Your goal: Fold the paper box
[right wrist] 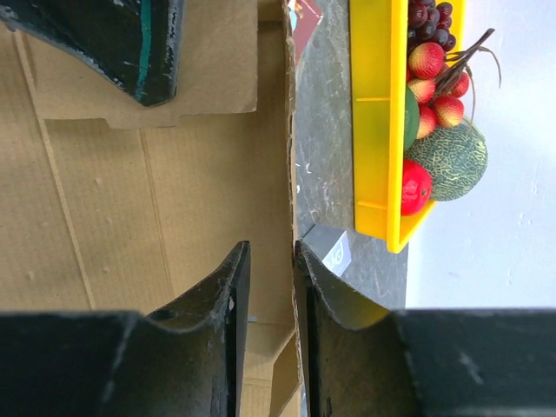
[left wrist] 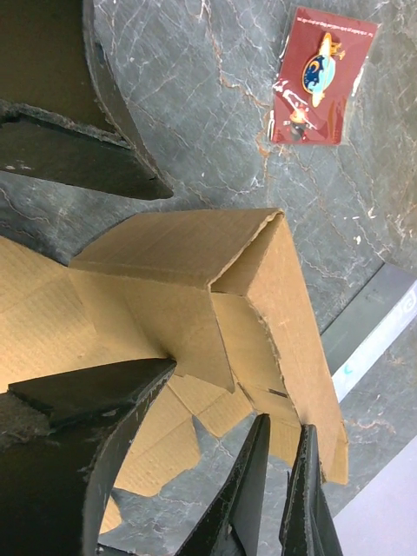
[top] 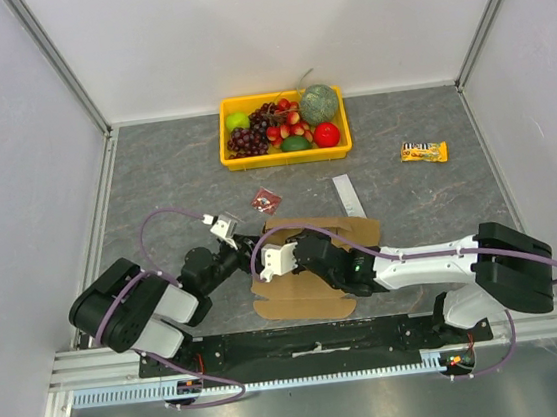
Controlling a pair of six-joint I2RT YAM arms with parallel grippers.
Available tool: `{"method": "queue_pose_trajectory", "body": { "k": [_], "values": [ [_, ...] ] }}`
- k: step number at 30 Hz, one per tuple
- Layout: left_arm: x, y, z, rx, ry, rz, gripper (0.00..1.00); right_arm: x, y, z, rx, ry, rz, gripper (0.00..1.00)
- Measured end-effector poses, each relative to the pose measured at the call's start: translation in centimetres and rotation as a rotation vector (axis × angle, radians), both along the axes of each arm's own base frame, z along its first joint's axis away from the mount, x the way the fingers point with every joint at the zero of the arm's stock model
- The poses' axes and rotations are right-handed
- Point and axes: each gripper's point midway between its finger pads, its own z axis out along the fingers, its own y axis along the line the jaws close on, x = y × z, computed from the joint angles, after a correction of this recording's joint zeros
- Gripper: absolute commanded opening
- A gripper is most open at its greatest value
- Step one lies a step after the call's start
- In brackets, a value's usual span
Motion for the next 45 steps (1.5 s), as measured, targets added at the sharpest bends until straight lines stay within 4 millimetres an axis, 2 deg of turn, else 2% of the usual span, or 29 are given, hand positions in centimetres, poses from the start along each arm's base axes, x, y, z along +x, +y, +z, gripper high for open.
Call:
{"method": "queue_pose_trajectory", "body": {
  "k": [8, 15, 26, 32, 41, 45],
  "values": [
    [0.0, 0.0, -0.5, 0.014, 0.008, 0.009, 0.79, -0.5, 0.0, -0.7, 0.003, 0.043, 0.006, 0.3],
    [0.0, -0.3, -0.6, 0.032, -0.007, 0.026, 0.78, -0.8, -0.1, -0.2, 0.037, 0.052, 0.001, 0.3],
    [1.2, -1.1, -0.4, 0.092, -0.059, 0.113, 0.78, -1.2, -0.2, -0.6, 0.052, 0.076, 0.004, 0.29],
    [1.8, -1.0, -1.1, 0.14, -0.067, 0.171, 0.76, -1.4, 0.0, -0.8, 0.066, 0.093, 0.013, 0.29],
    [2.3, -0.2, -3.5, 0.218, -0.036, 0.243, 0.74, -1.7, 0.2, -1.0, 0.074, 0.112, 0.021, 0.28],
    [2.4, -0.1, -3.8, 0.224, -0.037, 0.258, 0.72, -1.9, 0.3, -1.1, 0.078, 0.123, 0.025, 0.28]
  ]
}}
